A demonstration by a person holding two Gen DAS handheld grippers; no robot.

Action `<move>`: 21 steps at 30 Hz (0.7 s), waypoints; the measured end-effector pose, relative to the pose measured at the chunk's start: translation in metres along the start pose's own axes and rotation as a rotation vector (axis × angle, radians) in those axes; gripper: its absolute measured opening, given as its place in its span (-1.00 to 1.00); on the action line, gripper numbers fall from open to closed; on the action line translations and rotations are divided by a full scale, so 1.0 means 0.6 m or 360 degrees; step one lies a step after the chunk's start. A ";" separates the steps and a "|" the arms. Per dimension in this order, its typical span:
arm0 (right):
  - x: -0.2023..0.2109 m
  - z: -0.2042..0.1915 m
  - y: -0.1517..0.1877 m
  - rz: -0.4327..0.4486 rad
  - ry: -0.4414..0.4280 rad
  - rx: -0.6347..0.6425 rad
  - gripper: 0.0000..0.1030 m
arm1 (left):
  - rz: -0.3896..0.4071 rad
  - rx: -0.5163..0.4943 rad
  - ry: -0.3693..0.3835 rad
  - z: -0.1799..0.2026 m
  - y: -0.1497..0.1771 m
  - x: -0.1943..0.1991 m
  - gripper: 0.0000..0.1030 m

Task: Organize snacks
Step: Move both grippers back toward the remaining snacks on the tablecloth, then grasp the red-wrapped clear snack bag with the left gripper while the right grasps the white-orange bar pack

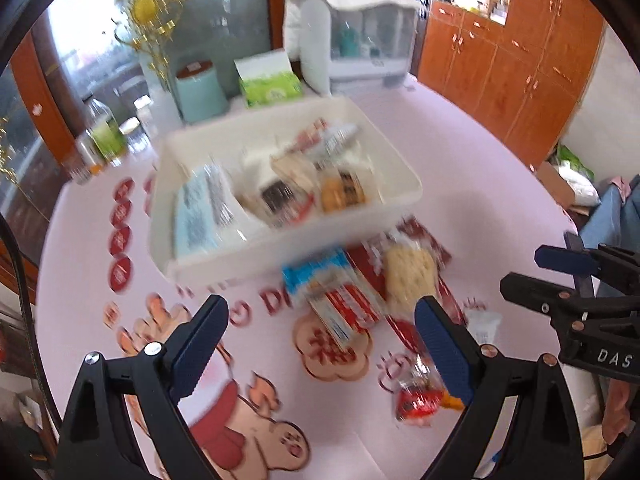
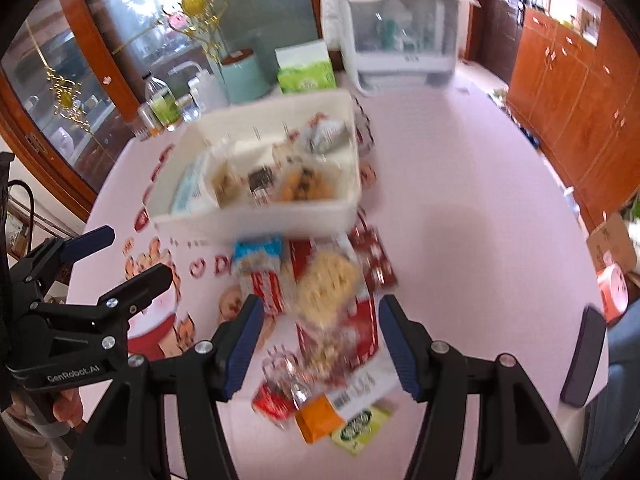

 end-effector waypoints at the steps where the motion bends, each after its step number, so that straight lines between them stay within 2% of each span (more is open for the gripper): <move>1: -0.008 0.006 0.012 -0.0020 0.0011 -0.0011 0.17 | -0.0029 0.0002 0.0013 0.007 0.013 -0.012 0.82; 8: -0.070 0.057 0.084 -0.0182 0.0098 -0.0130 0.17 | -0.0198 -0.0015 0.0081 0.054 0.095 -0.091 0.82; 14: -0.124 0.088 0.128 -0.0318 0.0135 -0.0226 0.17 | -0.0262 0.0008 0.0137 0.081 0.134 -0.131 0.82; 21: -0.169 0.100 0.151 -0.0429 0.0049 -0.0341 0.17 | -0.0344 0.0019 0.0196 0.100 0.158 -0.163 0.82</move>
Point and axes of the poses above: each gripper's, at about its wrist camera, not at the fingertips, and x roughly against the way its jaws point, z to its right, y to its underside, the point moved 5 cm from there along -x, roughly the way its jaws point, and after that the axes turned 8 degrees about y, right-handed, at the moved point
